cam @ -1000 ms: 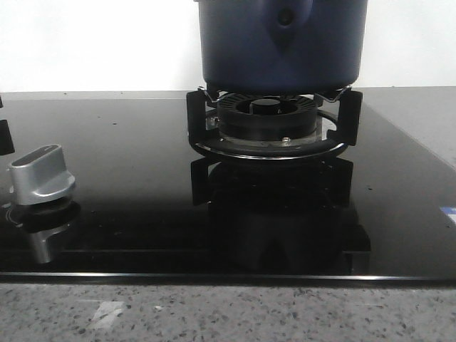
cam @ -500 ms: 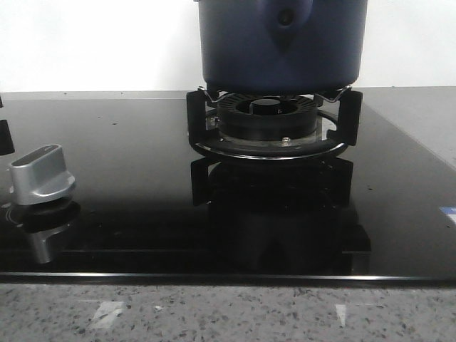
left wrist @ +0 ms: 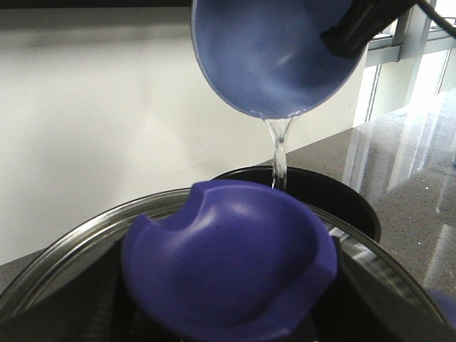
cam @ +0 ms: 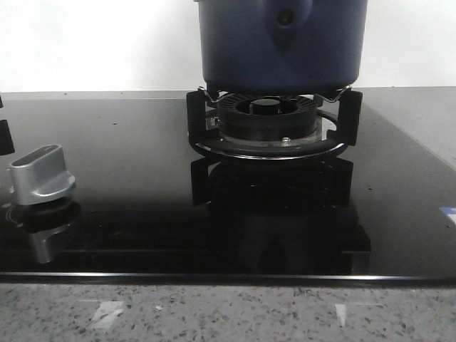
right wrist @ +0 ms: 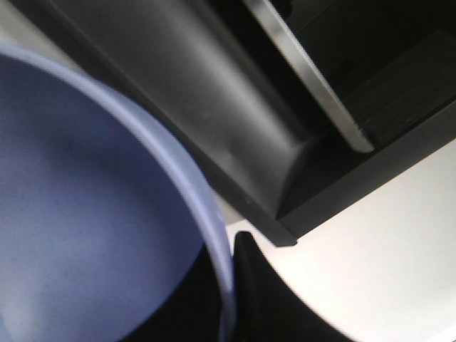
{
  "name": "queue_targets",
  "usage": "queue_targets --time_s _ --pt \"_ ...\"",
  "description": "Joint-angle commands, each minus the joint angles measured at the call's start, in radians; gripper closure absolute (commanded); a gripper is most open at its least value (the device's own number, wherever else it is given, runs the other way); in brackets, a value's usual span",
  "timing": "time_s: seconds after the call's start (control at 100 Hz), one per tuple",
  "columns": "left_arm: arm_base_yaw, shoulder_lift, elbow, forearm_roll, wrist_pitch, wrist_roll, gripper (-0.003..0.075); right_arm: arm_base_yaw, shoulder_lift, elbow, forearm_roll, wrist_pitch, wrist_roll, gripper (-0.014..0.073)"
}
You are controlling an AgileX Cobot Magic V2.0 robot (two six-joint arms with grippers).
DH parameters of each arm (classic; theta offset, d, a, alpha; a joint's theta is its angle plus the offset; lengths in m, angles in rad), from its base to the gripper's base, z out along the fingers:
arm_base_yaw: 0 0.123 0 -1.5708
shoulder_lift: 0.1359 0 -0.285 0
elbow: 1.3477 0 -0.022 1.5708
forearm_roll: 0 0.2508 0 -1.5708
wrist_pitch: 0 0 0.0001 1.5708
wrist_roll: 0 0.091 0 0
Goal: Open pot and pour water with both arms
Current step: 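Tilt the bowl with the right gripper, pouring water into the saucepan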
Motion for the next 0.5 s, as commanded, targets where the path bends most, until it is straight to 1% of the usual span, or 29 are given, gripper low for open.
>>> queue_targets --time_s 0.0,0.3,0.49 --pt "-0.009 -0.023 -0.037 -0.059 0.005 -0.008 0.0405 0.01 -0.04 -0.036 -0.137 -0.008 0.005 0.0639" --pt "-0.009 -0.023 -0.037 -0.059 0.005 -0.008 0.0405 0.063 -0.04 -0.036 -0.287 -0.014 0.005 0.0639" --pt "-0.009 -0.023 -0.037 -0.059 0.005 -0.008 0.0405 0.074 -0.04 -0.036 -0.298 -0.01 0.005 0.0639"
